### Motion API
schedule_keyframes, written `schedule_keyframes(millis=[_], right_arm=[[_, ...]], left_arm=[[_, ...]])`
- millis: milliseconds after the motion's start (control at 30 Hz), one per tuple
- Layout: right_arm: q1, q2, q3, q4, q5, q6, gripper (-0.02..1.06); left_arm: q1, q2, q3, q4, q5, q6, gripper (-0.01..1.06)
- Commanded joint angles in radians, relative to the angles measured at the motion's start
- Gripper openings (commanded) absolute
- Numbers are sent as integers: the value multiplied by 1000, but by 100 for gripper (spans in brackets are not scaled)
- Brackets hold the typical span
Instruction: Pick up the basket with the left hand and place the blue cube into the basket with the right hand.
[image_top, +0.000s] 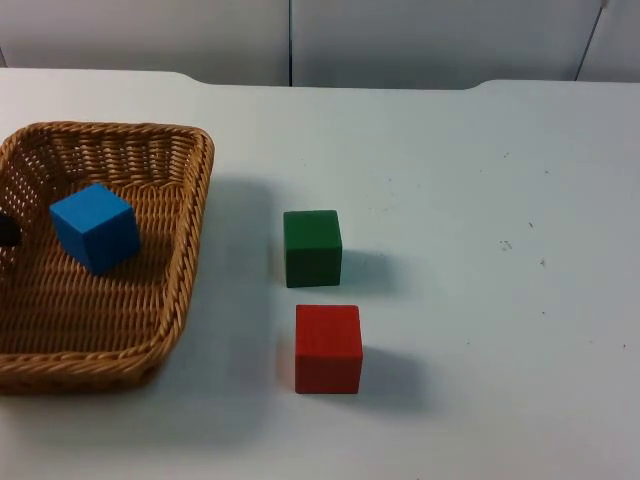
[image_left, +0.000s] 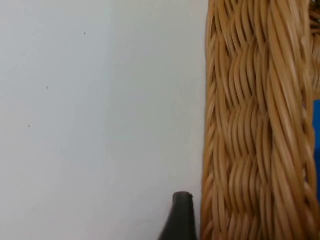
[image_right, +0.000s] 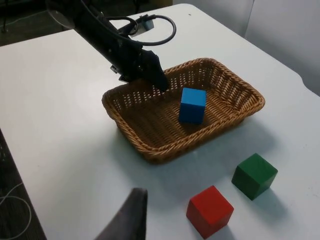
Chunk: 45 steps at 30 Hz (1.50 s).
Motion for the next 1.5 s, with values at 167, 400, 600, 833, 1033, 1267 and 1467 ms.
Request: schedule_keyframes(millis=[167,400,600,833,1033,1267,1467], right_arm=[[2,-4,3,7,-18,-6,104],[2,-4,3,10,-18,-6,104],[2,-4,3,8,-41,-6,104],[2,-4,3,8,-91,-8,104],[2,-4,5,-2,-110,-59,104],[2,-4,86,-1,-229,-58,104],[2,-38,158,59,-231,-54,104]], left_arm=[[-3,-76,-2,7,-107,38,69],[-3,-255,-2,7,-280,52,69],[-5,-515,-2,37,-263,-5,69],[-5,-862,-2,113,-212,-102,69],[-5,-1212,0,401,-114,-378,69],[-62,-1437,0,688,-20,-698,69],[-211,-1557,2,877,78,-868,69]])
